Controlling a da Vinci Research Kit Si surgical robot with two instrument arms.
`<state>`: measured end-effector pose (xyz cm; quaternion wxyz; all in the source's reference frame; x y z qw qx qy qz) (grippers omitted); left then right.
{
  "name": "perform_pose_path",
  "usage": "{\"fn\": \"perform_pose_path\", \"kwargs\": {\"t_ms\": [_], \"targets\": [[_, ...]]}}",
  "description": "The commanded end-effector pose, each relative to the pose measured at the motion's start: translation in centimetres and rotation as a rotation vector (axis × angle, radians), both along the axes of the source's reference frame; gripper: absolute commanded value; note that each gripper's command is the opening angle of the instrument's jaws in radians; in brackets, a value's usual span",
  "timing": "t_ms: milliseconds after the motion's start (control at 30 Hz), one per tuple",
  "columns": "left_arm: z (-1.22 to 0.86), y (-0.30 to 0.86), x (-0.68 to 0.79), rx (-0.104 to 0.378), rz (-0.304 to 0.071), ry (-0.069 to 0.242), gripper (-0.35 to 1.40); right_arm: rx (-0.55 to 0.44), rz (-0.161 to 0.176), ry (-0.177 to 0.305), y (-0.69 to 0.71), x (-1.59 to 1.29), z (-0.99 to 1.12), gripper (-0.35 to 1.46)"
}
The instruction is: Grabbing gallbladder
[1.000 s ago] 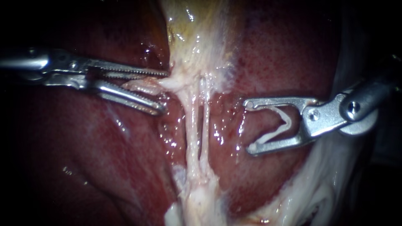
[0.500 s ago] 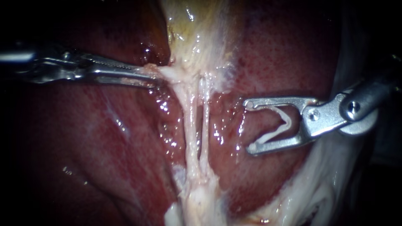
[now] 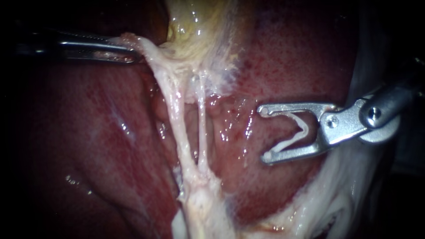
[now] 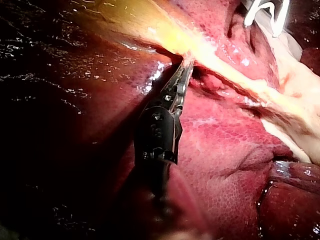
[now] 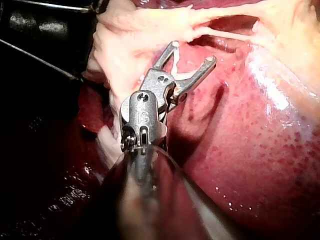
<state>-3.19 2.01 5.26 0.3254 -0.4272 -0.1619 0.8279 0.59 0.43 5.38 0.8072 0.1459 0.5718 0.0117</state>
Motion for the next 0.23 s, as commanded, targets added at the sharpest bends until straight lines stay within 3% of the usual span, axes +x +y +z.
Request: {"fn": "perform_pose_path", "kwargs": {"t_ms": [33, 233], "targets": [[0.02, 0.0, -0.01, -0.001, -0.004, 0.003, -0.35, 0.0, 0.0, 0.0, 0.0, 0.0, 0.0, 0.5], [0.03, 0.0, -0.02, 0.001, -0.01, 0.006, -0.35, 0.0, 0.0, 0.0, 0.0, 0.0, 0.0, 0.5]]}}
